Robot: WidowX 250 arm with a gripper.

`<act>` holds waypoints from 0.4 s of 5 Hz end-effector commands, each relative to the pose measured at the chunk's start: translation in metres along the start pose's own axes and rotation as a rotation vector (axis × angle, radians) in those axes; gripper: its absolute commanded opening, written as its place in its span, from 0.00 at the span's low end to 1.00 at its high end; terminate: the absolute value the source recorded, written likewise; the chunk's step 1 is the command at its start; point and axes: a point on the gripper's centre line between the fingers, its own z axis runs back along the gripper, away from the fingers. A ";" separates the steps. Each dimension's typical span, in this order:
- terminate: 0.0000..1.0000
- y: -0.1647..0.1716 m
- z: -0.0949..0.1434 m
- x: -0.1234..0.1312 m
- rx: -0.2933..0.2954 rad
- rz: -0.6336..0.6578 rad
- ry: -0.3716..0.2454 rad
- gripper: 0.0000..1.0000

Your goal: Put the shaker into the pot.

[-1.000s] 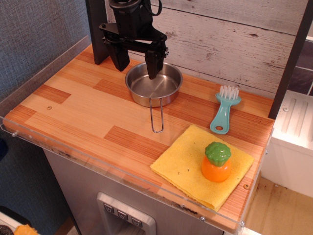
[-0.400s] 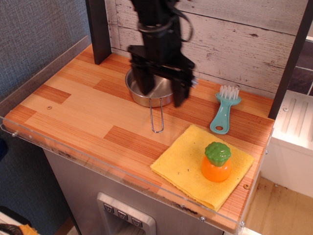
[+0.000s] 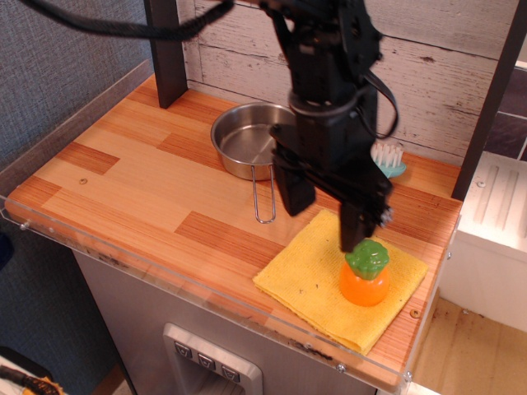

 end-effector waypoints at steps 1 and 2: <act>0.00 -0.013 -0.012 0.001 0.024 -0.048 -0.002 1.00; 0.00 -0.018 -0.023 0.007 0.029 -0.057 0.008 1.00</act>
